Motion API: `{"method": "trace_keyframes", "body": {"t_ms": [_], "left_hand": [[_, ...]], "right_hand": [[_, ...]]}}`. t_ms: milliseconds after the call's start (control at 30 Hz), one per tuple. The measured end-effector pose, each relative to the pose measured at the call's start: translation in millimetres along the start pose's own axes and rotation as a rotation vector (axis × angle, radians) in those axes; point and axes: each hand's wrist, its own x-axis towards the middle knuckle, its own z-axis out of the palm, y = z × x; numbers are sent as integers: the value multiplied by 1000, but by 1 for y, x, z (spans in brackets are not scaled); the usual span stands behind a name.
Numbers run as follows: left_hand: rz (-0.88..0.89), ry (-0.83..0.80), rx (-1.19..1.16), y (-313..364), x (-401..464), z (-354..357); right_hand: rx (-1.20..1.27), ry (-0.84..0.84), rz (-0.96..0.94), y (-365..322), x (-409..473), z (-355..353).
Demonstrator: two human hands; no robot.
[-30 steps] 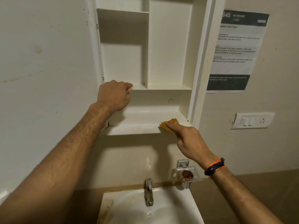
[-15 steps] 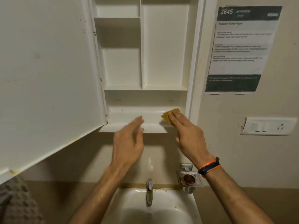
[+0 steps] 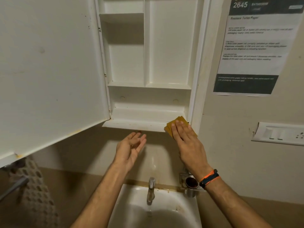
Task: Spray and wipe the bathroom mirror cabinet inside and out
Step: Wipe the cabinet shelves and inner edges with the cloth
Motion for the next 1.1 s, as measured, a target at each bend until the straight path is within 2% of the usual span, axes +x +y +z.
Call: {"method": "trace_keyframes", "body": {"t_ms": [200,533,733,967,1100], "left_hand": [[24,-54,-106,4,3,2],[36,-85,-133,5,3,-4],[33,-107,-136,5,3,-8],[29,-107,-152,5,5,-10],[20,-95,-171,8,4,-11]], "right_hand": [[16,-31,-62,-4,28,3],[-52,78,-199,36,-6,20],[-109,131,-230,31,0,38],[-160,145,-445,0,34,42],[-183,97,-523,17,27,32]]}}
